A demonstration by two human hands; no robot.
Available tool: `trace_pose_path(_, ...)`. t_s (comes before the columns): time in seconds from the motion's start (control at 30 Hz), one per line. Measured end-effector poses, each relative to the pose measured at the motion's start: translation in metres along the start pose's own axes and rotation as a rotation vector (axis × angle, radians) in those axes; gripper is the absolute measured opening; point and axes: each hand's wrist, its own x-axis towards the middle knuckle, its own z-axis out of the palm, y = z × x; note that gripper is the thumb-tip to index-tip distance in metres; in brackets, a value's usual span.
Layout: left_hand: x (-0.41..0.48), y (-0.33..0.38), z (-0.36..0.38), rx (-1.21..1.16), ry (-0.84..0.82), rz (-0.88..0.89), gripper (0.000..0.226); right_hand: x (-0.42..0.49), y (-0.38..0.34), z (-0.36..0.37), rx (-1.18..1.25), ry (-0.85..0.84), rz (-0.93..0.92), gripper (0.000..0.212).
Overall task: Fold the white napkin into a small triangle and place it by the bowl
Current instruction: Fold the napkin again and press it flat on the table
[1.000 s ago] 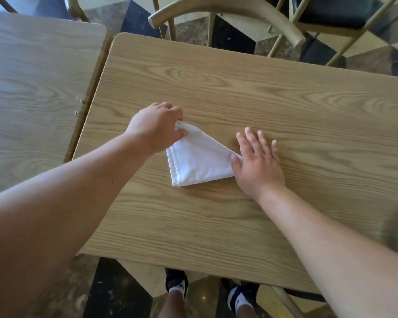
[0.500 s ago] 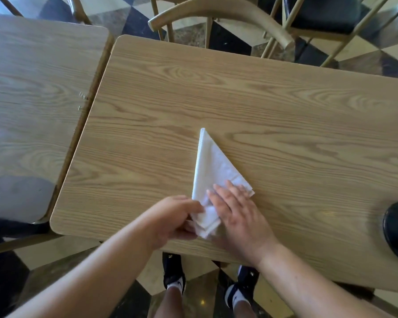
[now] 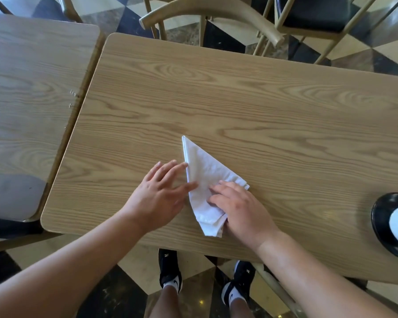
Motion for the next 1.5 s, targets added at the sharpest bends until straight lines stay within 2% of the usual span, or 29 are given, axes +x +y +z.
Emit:
trace_pose_path(0.17, 0.013, -0.017, 0.001, 0.019, 0.003, -0.007, 0.052, 0.018, -0.001, -0.030, 0.179, -0.091, 0.068, 0.018)
trace_pose_path(0.27, 0.017, -0.017, 0.007, -0.006, -0.001, -0.065, 0.061, 0.042, -0.005, -0.049, 0.295, -0.109, 0.195, 0.020)
trace_pose_path(0.4, 0.017, -0.016, 0.010, -0.008, 0.039, -0.074, 0.065, 0.081, -0.007, -0.068, 0.387, -0.152, 0.259, 0.004)
trace_pose_path(0.47, 0.016, -0.016, 0.009, -0.013, 0.057, -0.080, 0.066, 0.099, -0.005, -0.072, 0.421, -0.194, 0.284, 0.006)
trace_pose_path(0.6, 0.017, -0.017, 0.011, -0.009, 0.093, -0.080, 0.060, 0.129, -0.003, -0.072, 0.343, -0.291, 0.324, 0.021)
trace_pose_path(0.77, 0.018, -0.018, 0.012, -0.014, 0.120, -0.085, 0.055, 0.153, -0.002, -0.063, 0.279, -0.377, 0.380, 0.029)
trace_pose_path(0.87, 0.018, -0.019, 0.014, -0.020, 0.142, -0.093, 0.053, 0.162, -0.002, -0.053, 0.248, -0.330, 0.417, 0.035)
trace_pose_path(1.1, 0.016, -0.019, 0.014, -0.021, 0.156, -0.105, 0.055, 0.154, -0.017, -0.040, 0.067, -0.147, 0.446, 0.030)
trace_pose_path(1.27, 0.016, -0.017, 0.016, -0.123, 0.297, -0.213, 0.059, 0.144, -0.015, -0.029, 0.127, -0.062, 0.424, 0.031)
trace_pose_path(1.4, 0.015, -0.020, 0.014, -0.065, 0.206, -0.109, 0.069, 0.144, -0.016, -0.026, 0.093, -0.056, 0.411, 0.027)
trace_pose_path(1.5, 0.017, -0.019, 0.013, -0.019, 0.143, -0.105, 0.064, 0.137, -0.021, -0.018, -0.087, 0.137, 0.352, 0.020)
